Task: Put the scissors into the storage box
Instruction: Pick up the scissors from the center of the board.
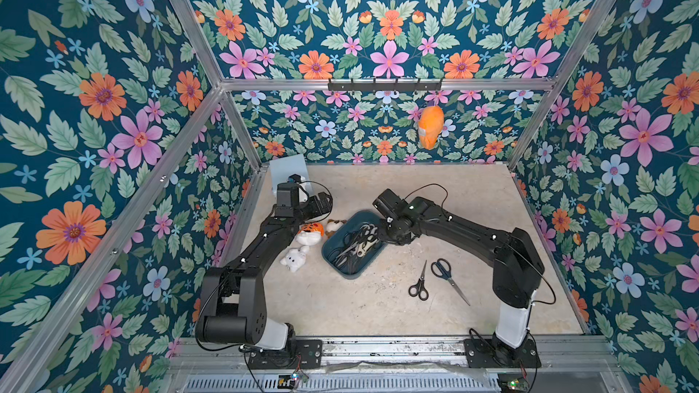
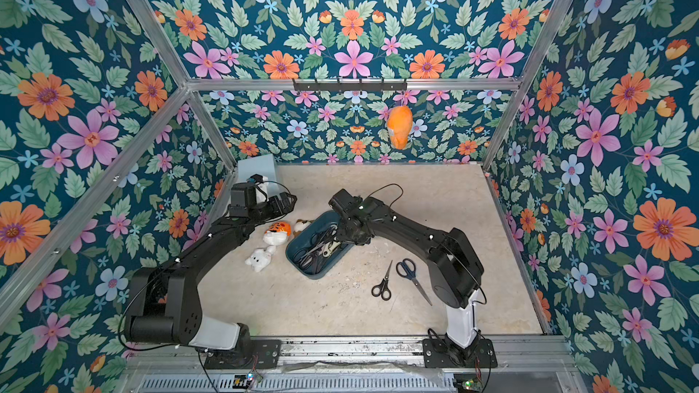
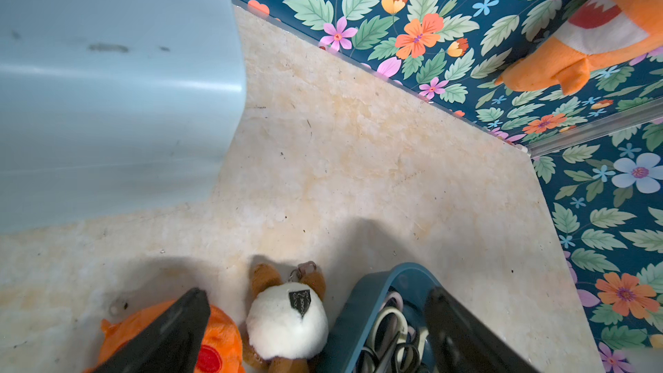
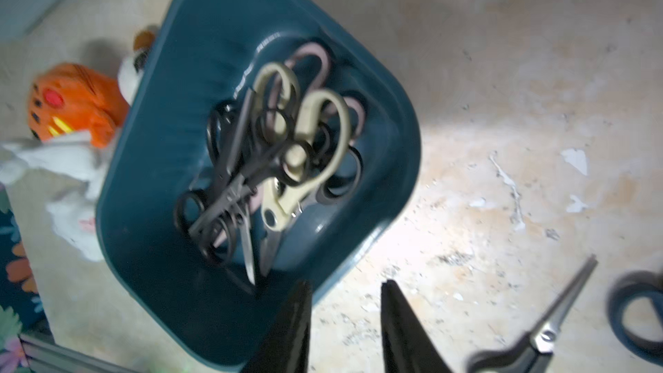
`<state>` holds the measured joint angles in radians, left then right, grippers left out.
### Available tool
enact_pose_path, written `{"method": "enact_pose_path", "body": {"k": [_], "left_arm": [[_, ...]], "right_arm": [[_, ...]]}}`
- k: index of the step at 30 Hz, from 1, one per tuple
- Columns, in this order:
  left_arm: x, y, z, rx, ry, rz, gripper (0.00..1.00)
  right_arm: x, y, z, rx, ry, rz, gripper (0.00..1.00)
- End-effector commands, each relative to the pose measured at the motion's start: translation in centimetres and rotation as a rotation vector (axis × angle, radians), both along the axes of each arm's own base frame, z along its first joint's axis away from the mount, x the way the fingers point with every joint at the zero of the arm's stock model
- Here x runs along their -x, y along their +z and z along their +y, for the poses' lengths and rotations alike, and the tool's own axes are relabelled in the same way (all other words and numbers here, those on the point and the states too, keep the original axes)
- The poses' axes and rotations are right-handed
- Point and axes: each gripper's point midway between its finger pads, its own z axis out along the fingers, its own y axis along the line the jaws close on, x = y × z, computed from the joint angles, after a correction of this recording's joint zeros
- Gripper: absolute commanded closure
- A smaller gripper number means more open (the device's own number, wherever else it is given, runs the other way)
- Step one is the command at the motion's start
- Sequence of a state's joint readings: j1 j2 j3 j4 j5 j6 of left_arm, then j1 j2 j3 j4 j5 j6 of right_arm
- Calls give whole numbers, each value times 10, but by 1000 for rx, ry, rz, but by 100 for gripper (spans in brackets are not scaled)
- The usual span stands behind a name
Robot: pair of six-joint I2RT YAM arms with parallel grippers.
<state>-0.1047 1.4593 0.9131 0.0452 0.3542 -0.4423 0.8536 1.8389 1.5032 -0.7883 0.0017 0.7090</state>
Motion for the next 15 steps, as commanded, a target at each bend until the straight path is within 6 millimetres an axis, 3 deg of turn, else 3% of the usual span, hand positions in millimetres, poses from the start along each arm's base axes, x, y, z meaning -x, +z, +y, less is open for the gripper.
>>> {"method": "enact_pose_path", "body": {"k": [1, 8, 15], "left_arm": [[-1, 7, -3, 14, -14, -29, 2], [3, 5, -13, 37, -41, -26, 2], [8, 3, -30, 90, -81, -2, 2]], "right_arm": [[25, -8, -29, 66, 75, 22, 65], [77, -25, -84, 115, 106, 81, 65], [99, -48, -105, 127, 83, 122, 66]]}}
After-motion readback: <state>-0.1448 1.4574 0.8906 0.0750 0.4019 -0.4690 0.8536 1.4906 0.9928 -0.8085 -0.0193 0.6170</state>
